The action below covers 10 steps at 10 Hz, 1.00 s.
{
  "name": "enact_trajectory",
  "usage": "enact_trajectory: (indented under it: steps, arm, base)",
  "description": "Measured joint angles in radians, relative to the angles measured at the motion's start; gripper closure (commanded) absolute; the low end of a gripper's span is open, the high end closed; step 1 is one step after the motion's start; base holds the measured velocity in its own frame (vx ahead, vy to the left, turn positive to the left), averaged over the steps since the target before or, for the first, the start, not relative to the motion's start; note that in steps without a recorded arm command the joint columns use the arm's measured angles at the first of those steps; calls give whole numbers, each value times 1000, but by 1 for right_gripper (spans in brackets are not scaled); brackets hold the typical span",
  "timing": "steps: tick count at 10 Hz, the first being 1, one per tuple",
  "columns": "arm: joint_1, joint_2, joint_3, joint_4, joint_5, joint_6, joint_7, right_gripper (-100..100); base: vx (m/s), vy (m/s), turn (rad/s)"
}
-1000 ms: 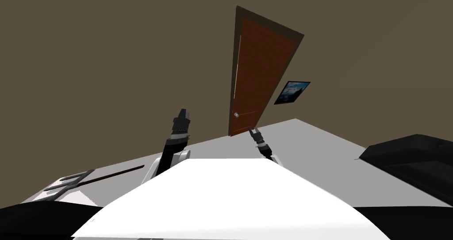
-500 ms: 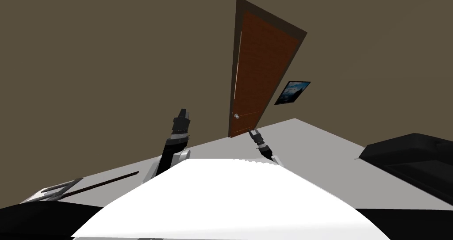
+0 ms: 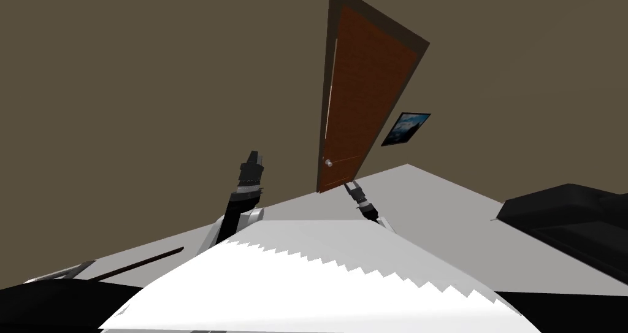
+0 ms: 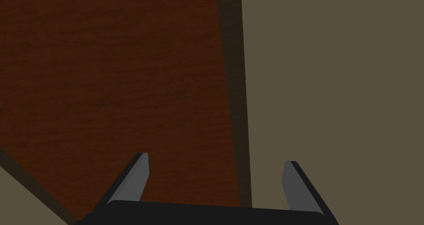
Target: Pull the door open
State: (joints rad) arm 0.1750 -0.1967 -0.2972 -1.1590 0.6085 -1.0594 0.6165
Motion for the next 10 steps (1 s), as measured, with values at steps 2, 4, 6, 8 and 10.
enact_trajectory:
  steps: [2, 4, 6, 8, 10]
  arm:
    - [-15, -9, -15, 47, 20, -19, 19, -100]
    - [-29, -16, -28, 91, 41, -35, 39, -100]
    - [-40, -19, -42, 136, 62, -54, 61, -100]
    - [-54, -23, -54, 182, 82, -72, 84, -100]
    - [-67, -29, -66, 218, 101, -84, 99, -100]
  base:
    - [96, 21, -37]
    - [87, 23, -31]
    - [110, 34, -37]
    - [94, 33, -25]
    - [94, 21, -34]
